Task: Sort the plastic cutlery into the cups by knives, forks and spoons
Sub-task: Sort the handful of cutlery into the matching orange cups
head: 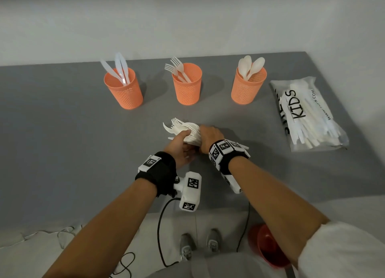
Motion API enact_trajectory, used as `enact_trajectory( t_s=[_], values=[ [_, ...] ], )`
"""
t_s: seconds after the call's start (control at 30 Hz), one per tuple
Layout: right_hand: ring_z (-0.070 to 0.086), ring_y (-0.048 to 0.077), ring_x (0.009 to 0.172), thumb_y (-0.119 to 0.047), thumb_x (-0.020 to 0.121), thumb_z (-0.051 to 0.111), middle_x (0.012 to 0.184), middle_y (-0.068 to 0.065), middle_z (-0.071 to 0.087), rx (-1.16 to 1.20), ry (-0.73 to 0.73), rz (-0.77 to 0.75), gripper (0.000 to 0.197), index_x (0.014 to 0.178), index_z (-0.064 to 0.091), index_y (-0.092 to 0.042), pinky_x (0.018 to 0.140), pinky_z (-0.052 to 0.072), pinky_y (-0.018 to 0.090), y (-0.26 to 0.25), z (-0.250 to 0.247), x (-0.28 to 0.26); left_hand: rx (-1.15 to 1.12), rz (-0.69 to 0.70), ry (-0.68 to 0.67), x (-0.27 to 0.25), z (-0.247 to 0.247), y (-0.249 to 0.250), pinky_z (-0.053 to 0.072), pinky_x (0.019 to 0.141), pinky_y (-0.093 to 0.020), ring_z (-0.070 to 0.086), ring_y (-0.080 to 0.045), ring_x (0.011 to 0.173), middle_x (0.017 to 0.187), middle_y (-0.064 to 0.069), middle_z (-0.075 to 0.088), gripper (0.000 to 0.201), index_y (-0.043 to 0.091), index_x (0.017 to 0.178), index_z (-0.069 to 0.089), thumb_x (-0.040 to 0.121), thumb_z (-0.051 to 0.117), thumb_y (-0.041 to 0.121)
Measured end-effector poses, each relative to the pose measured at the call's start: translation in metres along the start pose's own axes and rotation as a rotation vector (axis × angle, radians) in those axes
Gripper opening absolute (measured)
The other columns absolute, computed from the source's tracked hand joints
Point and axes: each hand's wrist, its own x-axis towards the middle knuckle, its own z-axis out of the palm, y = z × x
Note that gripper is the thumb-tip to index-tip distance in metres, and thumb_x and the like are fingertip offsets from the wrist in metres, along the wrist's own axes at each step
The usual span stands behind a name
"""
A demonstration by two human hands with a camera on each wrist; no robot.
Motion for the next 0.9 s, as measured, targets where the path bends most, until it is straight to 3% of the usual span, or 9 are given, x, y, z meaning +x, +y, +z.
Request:
enact_trajectory(
  t_s=[0.17, 0.37, 0.47, 0.57, 0.63, 0.7, 0.77, 0.83, 0.9],
  values=[
    [0.057, 0.032, 0.113, -0.012, 0.079, 0.068, 0.120, 0.013, 0.061, -0.060, 0.015, -0.063, 0.046, 0.121, 0.049, -0.007, 0.090, 0.046, 0.037, 0.002, 0.000, -0.001, -0.014, 0.017, -0.041, -0.004, -0.001, -0.003, 0.046, 0.069, -0.026, 0.054, -0.016, 0.078, 0.083, -0.006, 0.056, 0.034, 0.010, 0.087, 0.058, 0.090, 0.046, 0.042],
    [0.054, 0.037, 0.114, -0.008, 0.079, 0.066, 0.121, 0.017, 0.058, 0.050, 0.040, -0.066, 0.051, 0.125, 0.043, -0.007, 0.089, 0.045, 0.040, 0.008, 0.008, -0.004, -0.064, 0.043, -0.058, -0.007, 0.000, -0.003, 0.042, 0.067, -0.025, 0.046, -0.015, 0.067, 0.076, -0.005, 0.049, 0.036, 0.011, 0.080, 0.057, 0.087, 0.048, 0.045],
    [0.057, 0.038, 0.109, -0.010, 0.079, 0.064, 0.116, 0.017, 0.061, 0.104, 0.077, -0.075, 0.045, 0.121, 0.047, -0.008, 0.086, 0.046, 0.039, 0.011, 0.006, -0.003, -0.056, 0.070, -0.073, -0.012, 0.003, 0.000, 0.045, 0.079, -0.029, 0.057, -0.018, 0.084, 0.090, -0.005, 0.062, 0.034, 0.013, 0.094, 0.060, 0.089, 0.045, 0.043],
    [0.058, 0.037, 0.106, -0.016, 0.081, 0.063, 0.113, 0.016, 0.063, 0.223, 0.133, -0.073, 0.036, 0.114, 0.052, -0.006, 0.083, 0.045, 0.035, 0.018, -0.008, -0.001, -0.021, 0.129, -0.108, -0.018, 0.009, 0.008, 0.039, 0.104, -0.038, 0.055, -0.022, 0.110, 0.109, -0.003, 0.062, 0.030, 0.017, 0.100, 0.057, 0.091, 0.043, 0.042],
    [0.060, 0.034, 0.098, -0.019, 0.078, 0.066, 0.106, 0.014, 0.065, 0.385, 0.159, -0.064, 0.038, 0.112, 0.054, -0.006, 0.077, 0.043, 0.031, 0.022, -0.019, 0.000, -0.037, 0.168, -0.105, -0.021, 0.011, 0.014, 0.037, 0.107, -0.041, 0.054, -0.024, 0.113, 0.110, -0.004, 0.061, 0.033, 0.015, 0.107, 0.055, 0.092, 0.043, 0.042],
    [0.061, 0.031, 0.087, -0.013, 0.070, 0.069, 0.094, 0.011, 0.065, 0.641, 0.204, -0.062, 0.043, 0.110, 0.056, -0.005, 0.072, 0.045, 0.031, 0.022, -0.034, 0.000, -0.060, 0.182, -0.085, -0.021, 0.011, 0.020, 0.041, 0.101, -0.042, 0.057, -0.024, 0.105, 0.106, -0.005, 0.061, 0.037, 0.013, 0.115, 0.049, 0.092, 0.043, 0.041],
    [0.062, 0.027, 0.078, -0.003, 0.067, 0.068, 0.082, 0.005, 0.064, 0.909, 0.281, -0.065, 0.034, 0.099, 0.058, -0.009, 0.071, 0.051, 0.037, 0.022, -0.052, -0.002, -0.073, 0.163, -0.072, -0.022, 0.009, 0.022, 0.047, 0.088, -0.037, 0.060, -0.022, 0.094, 0.101, -0.007, 0.061, 0.039, 0.012, 0.116, 0.047, 0.092, 0.041, 0.043],
    [0.060, 0.013, 0.063, 0.006, 0.072, 0.063, 0.070, -0.002, 0.060, 1.079, 0.346, -0.086, 0.029, 0.082, 0.055, -0.020, 0.061, 0.051, 0.030, 0.022, -0.071, -0.006, -0.077, 0.130, -0.073, -0.022, 0.008, 0.020, 0.048, 0.080, -0.034, 0.060, -0.020, 0.090, 0.100, -0.008, 0.061, 0.042, 0.011, 0.117, 0.047, 0.093, 0.039, 0.045],
    [0.057, 0.006, 0.060, 0.007, 0.073, 0.061, 0.068, -0.006, 0.057, 1.174, 0.379, -0.112, 0.034, 0.077, 0.051, -0.025, 0.060, 0.047, 0.023, 0.020, -0.087, -0.010, -0.089, 0.102, -0.094, -0.021, 0.011, 0.017, 0.048, 0.078, -0.034, 0.059, -0.021, 0.092, 0.104, -0.011, 0.061, 0.048, 0.009, 0.121, 0.046, 0.094, 0.036, 0.047]
  ],
)
